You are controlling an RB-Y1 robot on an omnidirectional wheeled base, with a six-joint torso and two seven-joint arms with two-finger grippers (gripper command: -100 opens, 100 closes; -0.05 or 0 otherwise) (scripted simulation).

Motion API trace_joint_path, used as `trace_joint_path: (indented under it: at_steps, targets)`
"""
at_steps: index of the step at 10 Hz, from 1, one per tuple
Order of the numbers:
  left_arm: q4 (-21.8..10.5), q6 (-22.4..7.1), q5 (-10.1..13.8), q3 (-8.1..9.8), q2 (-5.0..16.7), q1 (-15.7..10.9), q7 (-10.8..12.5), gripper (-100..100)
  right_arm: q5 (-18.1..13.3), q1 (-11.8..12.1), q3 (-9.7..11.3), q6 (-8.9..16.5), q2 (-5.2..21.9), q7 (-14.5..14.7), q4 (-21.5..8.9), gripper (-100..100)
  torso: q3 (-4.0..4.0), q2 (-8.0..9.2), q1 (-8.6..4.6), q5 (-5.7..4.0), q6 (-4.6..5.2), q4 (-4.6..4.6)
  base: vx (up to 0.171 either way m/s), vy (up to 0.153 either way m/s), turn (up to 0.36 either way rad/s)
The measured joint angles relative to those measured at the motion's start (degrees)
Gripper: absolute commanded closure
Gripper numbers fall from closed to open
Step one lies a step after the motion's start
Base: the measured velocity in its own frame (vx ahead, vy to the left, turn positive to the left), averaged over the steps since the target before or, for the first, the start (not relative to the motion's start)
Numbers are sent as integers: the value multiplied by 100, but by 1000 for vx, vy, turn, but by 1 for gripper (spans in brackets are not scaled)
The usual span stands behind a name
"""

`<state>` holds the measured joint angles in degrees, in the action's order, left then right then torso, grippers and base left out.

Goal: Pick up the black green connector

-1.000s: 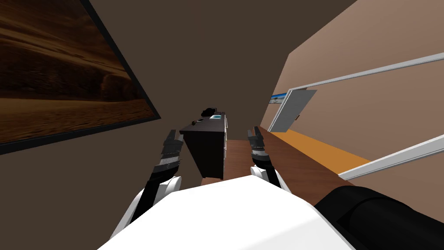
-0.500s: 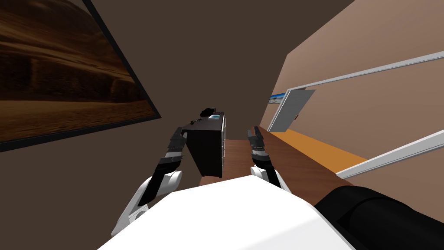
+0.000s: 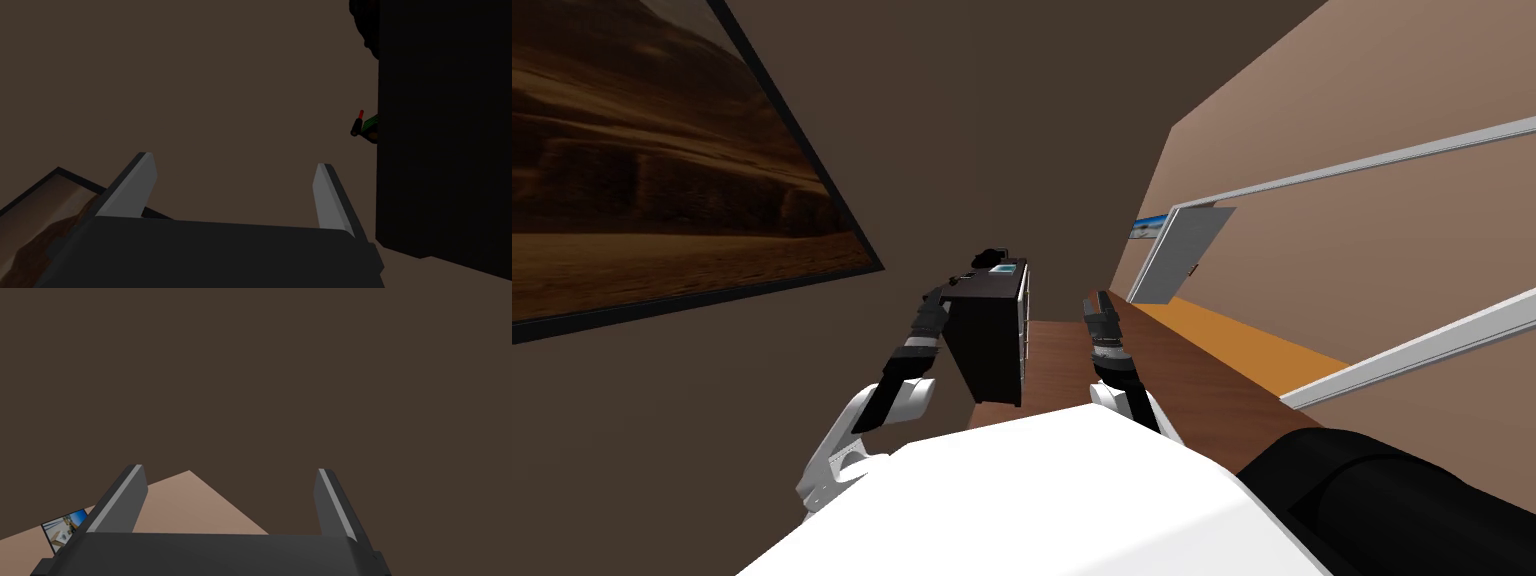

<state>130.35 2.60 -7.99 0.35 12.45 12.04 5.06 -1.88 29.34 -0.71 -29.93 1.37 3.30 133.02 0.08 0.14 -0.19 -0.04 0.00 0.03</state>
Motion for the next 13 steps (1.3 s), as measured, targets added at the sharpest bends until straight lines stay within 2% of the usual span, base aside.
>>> trace_joint_path:
  at_steps: [7,11,12,13]
  targets:
    - [-600,-1134,-212,155,498,-1150,581,-100,0,0,0,0,0,0,0,0,-2,-4,4,0,-1,0,-41,-38,-5]
    - [-828,-1679,-259,233,681,-1591,796,-100,0,1,0,0,0,0,0,0,-5,-10,14,3,-2,-2,-22,-24,-13]
    - [-927,-1826,-274,278,784,-1719,890,-100,0,0,0,0,0,0,0,0,-4,-8,11,2,-1,-2,-23,-25,-8]
    - [-1036,-1989,-314,286,799,-1907,953,-100,0,0,0,0,0,0,0,0,-5,-9,10,2,-1,-2,-7,-9,0]
